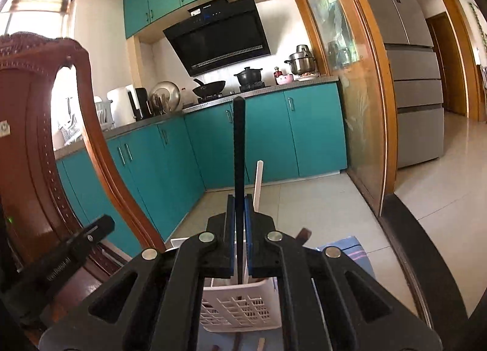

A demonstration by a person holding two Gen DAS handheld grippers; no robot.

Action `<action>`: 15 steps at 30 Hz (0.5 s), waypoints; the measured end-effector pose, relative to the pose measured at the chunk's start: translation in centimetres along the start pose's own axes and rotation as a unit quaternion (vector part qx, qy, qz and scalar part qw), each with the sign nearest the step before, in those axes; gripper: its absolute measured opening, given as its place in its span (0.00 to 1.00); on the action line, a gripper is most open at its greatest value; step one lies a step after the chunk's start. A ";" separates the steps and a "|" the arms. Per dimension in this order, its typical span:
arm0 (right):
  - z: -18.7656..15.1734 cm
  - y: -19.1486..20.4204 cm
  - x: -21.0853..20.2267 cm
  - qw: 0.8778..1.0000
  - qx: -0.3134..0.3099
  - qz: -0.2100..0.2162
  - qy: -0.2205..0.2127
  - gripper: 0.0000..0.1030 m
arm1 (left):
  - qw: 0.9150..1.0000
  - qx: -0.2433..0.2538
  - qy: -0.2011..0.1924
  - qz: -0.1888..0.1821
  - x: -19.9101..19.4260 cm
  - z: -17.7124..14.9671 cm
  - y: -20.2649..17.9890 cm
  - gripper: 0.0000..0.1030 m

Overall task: Organize utensils
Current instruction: 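Lift both chopsticks, lower them into the white basket and open both grippers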

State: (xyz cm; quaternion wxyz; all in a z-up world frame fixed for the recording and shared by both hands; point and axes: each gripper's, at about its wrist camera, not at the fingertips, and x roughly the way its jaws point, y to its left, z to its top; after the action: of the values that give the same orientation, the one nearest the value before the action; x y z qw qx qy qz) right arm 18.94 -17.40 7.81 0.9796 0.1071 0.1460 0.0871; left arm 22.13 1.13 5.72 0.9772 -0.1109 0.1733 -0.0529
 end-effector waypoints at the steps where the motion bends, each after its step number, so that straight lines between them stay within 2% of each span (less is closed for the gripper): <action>1: 0.1 0.1 -0.1 1.000 -0.002 -0.002 0.000 0.07 | 1.000 0.004 0.000 -0.004 -0.1 0.0 -0.2 0.14; 2: 0.1 0.1 -0.3 1.000 -0.001 -0.003 0.000 0.09 | 1.000 0.008 -0.001 -0.005 -0.2 0.2 -0.4 0.19; 3: 0.2 0.0 -0.8 1.000 0.002 -0.001 -0.001 0.17 | 1.000 0.012 -0.003 -0.004 -0.3 0.3 -0.6 0.22; 4: 0.2 0.0 -1.2 1.000 0.004 0.001 -0.002 0.28 | 1.000 0.018 -0.009 -0.002 -0.8 0.3 -0.9 0.27; 6: 0.5 -0.3 -2.8 1.000 0.011 0.002 -0.014 0.39 | 0.999 0.029 -0.014 0.001 -1.7 0.0 -1.1 0.29; 9: 0.5 -0.5 -5.4 1.000 0.009 0.014 -0.018 0.40 | 0.998 0.046 -0.024 0.022 -3.2 -0.8 -1.1 0.30; 11: -0.1 -0.5 -7.4 0.999 0.005 0.042 -0.016 0.40 | 0.998 0.043 -0.020 0.033 -4.2 -1.9 -0.6 0.29; 13: -2.2 -0.7 -9.4 0.996 -0.005 0.081 -0.027 0.40 | 0.999 0.038 -0.004 0.031 -4.8 -3.4 0.2 0.28; 14: -3.5 -1.0 -9.6 0.996 -0.006 0.087 -0.023 0.40 | 0.999 0.034 0.004 0.039 -4.9 -4.3 0.6 0.26; 15: -4.4 -1.1 -9.2 0.997 -0.008 0.081 -0.003 0.40 | 0.998 0.035 0.031 0.050 -4.3 -5.7 1.0 0.25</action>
State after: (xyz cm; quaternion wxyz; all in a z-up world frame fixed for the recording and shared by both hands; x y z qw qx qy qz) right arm 9.07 -19.51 5.87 0.9707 0.1105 0.1329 0.1668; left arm 16.16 1.62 1.65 0.9760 -0.0659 0.2072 -0.0136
